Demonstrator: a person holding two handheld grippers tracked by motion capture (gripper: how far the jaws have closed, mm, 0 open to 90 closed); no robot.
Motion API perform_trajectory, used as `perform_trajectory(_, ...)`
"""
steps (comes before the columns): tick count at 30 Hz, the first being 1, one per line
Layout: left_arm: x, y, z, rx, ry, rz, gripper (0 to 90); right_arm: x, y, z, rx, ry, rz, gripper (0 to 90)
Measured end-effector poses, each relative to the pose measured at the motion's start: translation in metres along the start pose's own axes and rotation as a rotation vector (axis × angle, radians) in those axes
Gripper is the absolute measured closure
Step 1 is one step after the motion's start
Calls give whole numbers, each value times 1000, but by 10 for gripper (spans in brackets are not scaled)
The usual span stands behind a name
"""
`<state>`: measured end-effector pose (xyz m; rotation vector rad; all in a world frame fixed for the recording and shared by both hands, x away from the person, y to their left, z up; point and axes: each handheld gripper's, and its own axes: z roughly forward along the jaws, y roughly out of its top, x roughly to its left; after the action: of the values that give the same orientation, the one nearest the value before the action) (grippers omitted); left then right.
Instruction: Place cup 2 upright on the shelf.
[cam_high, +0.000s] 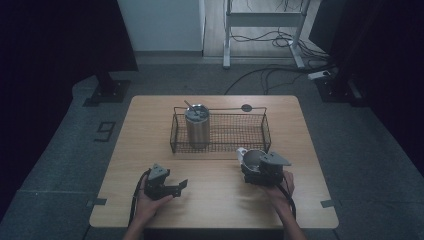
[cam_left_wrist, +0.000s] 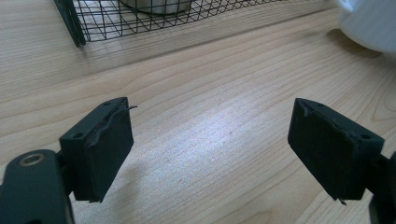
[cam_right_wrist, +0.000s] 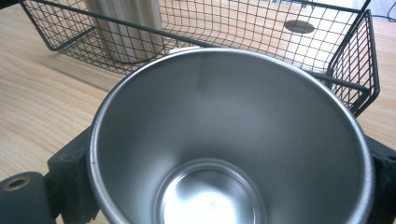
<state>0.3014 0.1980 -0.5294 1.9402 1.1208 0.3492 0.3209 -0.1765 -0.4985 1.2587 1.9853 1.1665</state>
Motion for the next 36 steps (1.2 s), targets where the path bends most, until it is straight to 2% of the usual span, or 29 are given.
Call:
perform_trajectory(6,0,0,1,4,-1,3,143,1,3,-3,3,16,-6,68)
perform_trajectory(36,-1,-1,4,15,0,0,143,-3,22,-22,-57,48,7,68)
